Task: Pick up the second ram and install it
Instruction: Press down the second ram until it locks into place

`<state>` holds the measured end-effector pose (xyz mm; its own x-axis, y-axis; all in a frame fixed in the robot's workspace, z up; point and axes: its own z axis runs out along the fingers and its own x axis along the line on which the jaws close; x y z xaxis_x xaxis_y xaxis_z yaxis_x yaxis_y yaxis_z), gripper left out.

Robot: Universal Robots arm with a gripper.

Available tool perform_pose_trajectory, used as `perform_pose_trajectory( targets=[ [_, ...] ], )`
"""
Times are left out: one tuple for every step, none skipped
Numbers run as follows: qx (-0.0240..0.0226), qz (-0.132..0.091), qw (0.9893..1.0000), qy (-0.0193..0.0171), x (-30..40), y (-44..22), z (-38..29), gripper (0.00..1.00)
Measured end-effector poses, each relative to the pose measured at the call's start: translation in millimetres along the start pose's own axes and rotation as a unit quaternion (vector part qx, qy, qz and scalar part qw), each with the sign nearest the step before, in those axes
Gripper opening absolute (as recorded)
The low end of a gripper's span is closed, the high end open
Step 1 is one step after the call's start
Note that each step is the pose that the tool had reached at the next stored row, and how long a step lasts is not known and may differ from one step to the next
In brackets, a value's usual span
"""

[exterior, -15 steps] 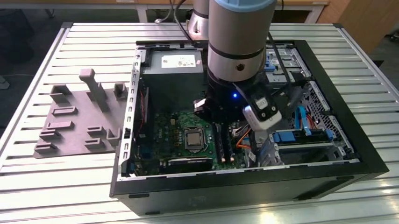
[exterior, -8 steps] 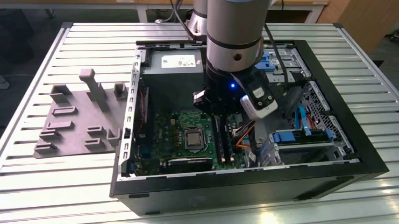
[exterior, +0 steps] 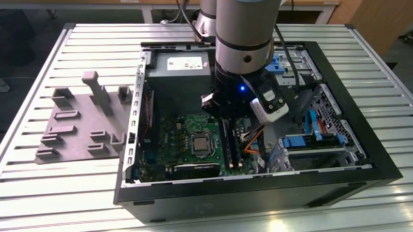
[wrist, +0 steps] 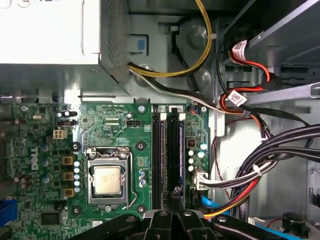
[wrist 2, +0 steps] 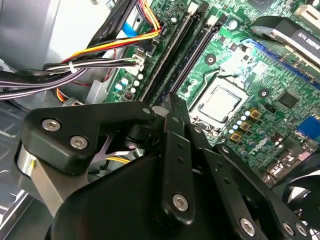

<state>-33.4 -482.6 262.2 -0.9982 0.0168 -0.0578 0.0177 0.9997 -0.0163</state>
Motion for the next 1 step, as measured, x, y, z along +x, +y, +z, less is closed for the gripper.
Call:
perform_pose_trajectory(
  targets=[
    [0.0000, 0.000, 1.0000, 0.0000, 0.0, 0.0, 0.0, 0.11]
  ],
)
